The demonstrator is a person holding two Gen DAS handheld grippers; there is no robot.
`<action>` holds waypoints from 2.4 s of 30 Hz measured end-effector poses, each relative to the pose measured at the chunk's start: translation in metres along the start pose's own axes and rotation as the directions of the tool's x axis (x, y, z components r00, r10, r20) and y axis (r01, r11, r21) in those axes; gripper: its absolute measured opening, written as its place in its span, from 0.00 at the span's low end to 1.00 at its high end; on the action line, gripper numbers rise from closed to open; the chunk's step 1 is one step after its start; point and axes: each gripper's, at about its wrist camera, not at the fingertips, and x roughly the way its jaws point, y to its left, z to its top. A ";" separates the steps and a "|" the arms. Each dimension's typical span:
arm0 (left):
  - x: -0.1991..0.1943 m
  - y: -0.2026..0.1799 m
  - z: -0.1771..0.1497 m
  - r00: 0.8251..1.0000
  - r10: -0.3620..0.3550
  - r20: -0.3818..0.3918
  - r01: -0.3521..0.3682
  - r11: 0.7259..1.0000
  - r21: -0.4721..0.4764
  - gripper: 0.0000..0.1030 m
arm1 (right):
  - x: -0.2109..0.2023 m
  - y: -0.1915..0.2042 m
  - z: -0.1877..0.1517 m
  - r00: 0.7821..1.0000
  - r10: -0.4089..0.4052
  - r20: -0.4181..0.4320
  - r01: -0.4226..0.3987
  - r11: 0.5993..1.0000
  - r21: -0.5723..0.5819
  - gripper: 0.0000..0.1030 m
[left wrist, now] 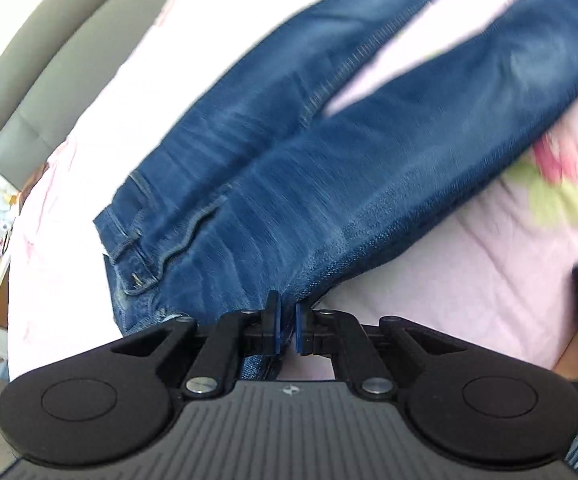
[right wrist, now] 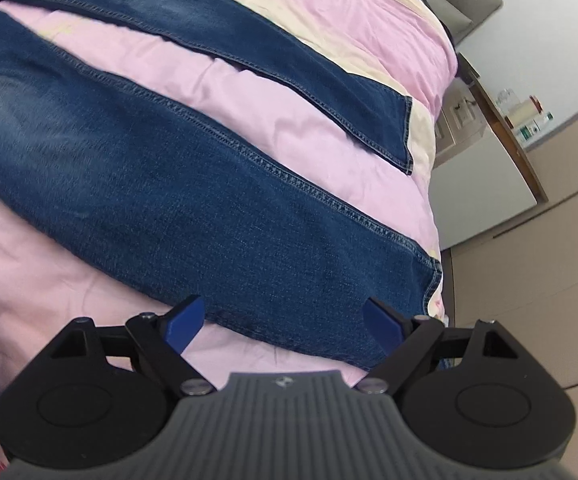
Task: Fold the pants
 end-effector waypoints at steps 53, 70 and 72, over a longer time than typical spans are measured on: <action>0.206 0.162 0.203 0.994 0.051 -0.096 -0.070 0.976 -0.205 0.06 | 0.226 -0.094 0.276 0.954 -0.299 0.019 0.297 0.938 -0.176 0.00; 0.203 0.183 0.232 0.997 0.059 -0.045 -0.069 0.959 -0.274 0.06 | 0.244 -0.096 0.314 0.934 -0.349 -0.077 0.330 0.925 -0.190 0.00; 0.221 0.183 0.229 0.998 0.048 -0.050 -0.060 0.955 -0.290 0.07 | 0.263 -0.087 0.318 0.929 -0.359 -0.089 0.335 0.918 -0.211 0.00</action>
